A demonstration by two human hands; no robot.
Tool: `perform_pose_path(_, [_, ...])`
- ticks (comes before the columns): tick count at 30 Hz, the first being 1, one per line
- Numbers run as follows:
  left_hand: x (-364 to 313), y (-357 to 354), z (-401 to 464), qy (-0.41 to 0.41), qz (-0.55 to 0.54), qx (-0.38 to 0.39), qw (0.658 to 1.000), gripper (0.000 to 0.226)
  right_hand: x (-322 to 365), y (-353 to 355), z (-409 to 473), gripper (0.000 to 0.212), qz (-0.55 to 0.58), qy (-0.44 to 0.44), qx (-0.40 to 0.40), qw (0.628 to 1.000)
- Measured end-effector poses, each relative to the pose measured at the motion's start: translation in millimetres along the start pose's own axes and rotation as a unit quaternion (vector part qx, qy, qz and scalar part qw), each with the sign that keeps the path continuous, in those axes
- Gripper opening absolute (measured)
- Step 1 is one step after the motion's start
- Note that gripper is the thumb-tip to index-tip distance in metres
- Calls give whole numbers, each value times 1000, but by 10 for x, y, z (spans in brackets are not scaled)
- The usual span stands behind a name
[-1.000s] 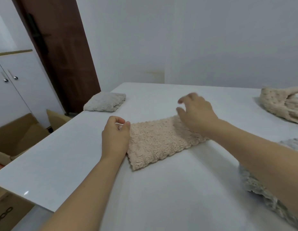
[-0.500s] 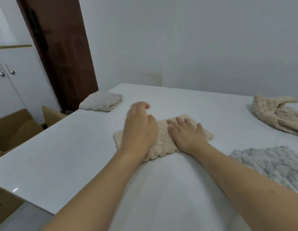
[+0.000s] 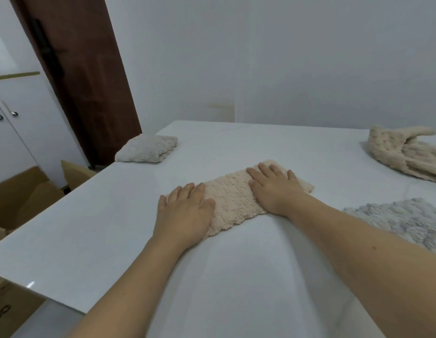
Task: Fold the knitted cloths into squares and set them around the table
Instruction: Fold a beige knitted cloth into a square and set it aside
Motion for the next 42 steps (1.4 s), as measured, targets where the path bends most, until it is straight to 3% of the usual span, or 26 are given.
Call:
perform_pose_path(5, [-15,116,35,36,-38,-91,995,44,13,-3,92,52,-13,28,-6,999])
perform_pose_path(8, [40,158,26,78,-72,-127,986,35,22,43,132,53,37,33,-19,999])
perform_pose_path(10, [29,195,26,74,-95,-139,983,25,28,139,66,53,65,35,-82,994])
perform_pose_path(13, [-17,209,-40,39,-196,-150,968,20,106,309,-267,41,118,54,-246,961])
perform_pose_path(14, [-24,214,-54,31,-232,-156,960,21,104,338,-388,35,158,41,-253,954])
perform_pose_path(16, [-16,228,-36,26,-265,-153,952,20,47,303,-555,28,238,-12,-165,957])
perform_pose_path(18, [-32,253,32,34,-327,-135,935,18,-26,210,-650,33,193,-34,-82,977])
perform_pose_path(21, [-236,235,194,36,-463,-111,879,11,-208,195,-663,32,136,-31,-114,984])
perform_pose_path(24, [-452,186,310,-14,-500,-79,862,4,-308,228,-570,28,169,-31,-138,975])
perform_pose_path(28, [-418,216,365,-88,-553,-5,828,17,-289,290,-520,18,186,-19,-209,960])
perform_pose_path(32, [-340,212,405,-113,-586,33,802,20,-241,211,-489,16,209,4,-156,965])
perform_pose_path(34, [-326,215,424,-103,-635,39,764,30,-234,206,-475,19,203,15,-161,966])
perform_pose_path(37, [-314,227,419,-82,-697,29,712,49,-215,210,-472,26,186,27,-158,969])
perform_pose_path(42, [-308,186,430,-55,-744,-10,666,69,-177,152,-492,30,176,36,-109,978])
Point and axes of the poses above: each hand's wrist, its own z-axis towards the middle knuckle, its own y-axis out of the back of the hand, x = y × z, the point moved 5 cm from there along z, towards the middle knuckle, and after that the axes turned 13 degrees about -y, right-handed, at the moved point
